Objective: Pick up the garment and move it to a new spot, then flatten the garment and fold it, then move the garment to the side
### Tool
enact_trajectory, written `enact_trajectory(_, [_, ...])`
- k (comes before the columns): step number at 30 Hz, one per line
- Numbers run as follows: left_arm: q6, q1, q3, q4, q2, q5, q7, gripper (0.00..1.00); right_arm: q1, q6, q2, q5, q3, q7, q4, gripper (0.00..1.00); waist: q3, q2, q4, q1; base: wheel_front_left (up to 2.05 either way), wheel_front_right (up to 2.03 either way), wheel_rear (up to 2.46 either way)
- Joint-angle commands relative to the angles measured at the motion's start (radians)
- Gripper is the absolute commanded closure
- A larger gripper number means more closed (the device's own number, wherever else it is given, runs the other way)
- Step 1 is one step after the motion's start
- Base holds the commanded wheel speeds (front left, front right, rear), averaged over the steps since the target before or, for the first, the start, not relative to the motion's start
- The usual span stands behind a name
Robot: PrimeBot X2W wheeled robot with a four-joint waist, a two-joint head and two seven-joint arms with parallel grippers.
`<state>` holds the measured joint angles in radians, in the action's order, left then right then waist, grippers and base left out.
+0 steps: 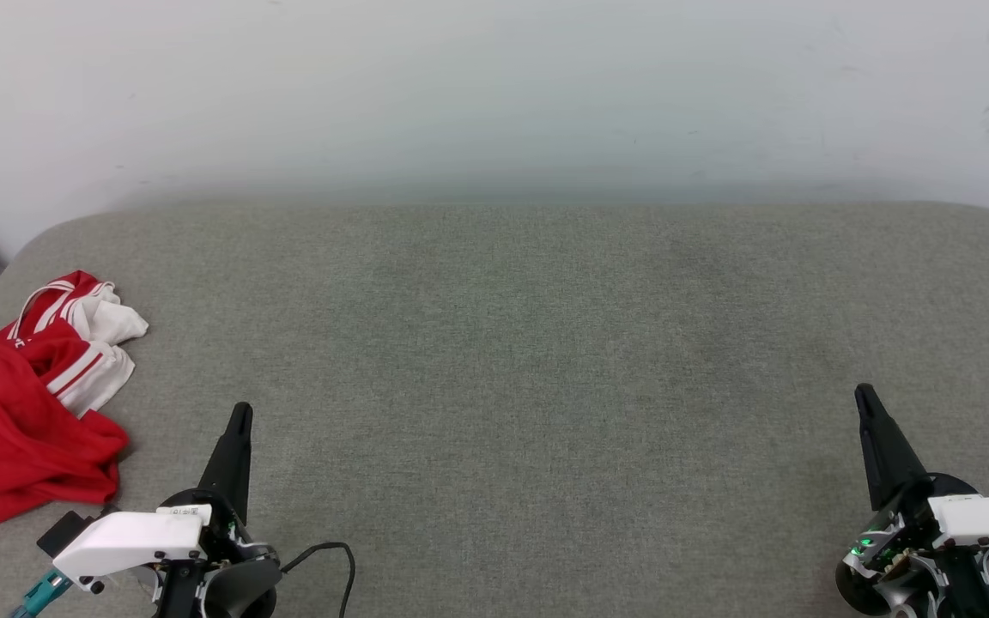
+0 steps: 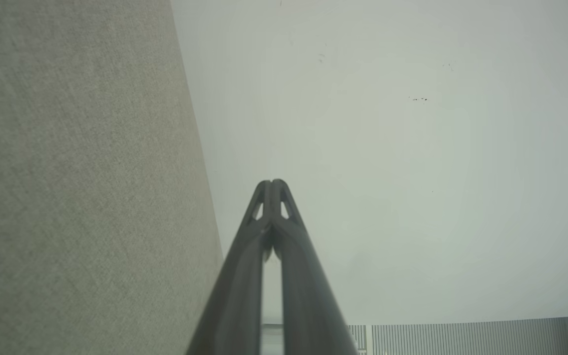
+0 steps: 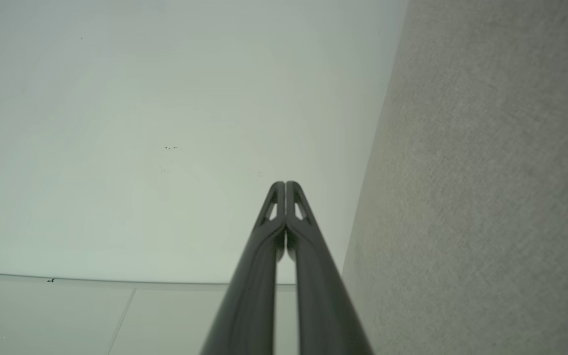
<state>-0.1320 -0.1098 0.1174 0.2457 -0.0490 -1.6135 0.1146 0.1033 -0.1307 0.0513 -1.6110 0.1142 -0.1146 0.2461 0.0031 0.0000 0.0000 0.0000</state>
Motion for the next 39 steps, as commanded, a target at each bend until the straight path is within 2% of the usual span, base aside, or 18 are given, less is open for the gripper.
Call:
enact_trajectory(1, [-0.004, 0.005, 0.002, 0.001, 0.002, 0.002, 0.002, 1.00, 0.011, 0.000, -0.003, -0.004, -0.001, 0.001, 0.001, 1.00, 0.000, 0.0000, 0.000, 0.0000, 0.00, 0.00, 0.00])
enact_trajectory(22, [-0.004, 0.005, 0.001, 0.001, 0.002, 0.002, 0.002, 1.00, 0.011, 0.000, -0.003, -0.004, -0.001, 0.001, 0.001, 1.00, 0.000, 0.0000, 0.000, 0.0000, 0.00, 0.00, 0.00])
enact_trajectory(23, [0.000, 0.000, 0.000, 0.000, 0.000, 0.000, 0.000, 0.00, 0.000, 0.000, 0.000, 0.000, 0.000, 0.000, 0.000, 0.00, 0.000, 0.0000, 0.000, 0.0000, 0.00, 0.00, 0.00])
enact_trajectory(39, [0.000, -0.010, -0.077, -0.051, 0.000, 0.037, -0.075, 0.00, -0.017, 0.000, 0.001, 0.015, -0.027, 0.063, -0.051, 0.00, 0.000, 0.0000, -0.002, 0.0000, 0.00, 0.00, 0.00])
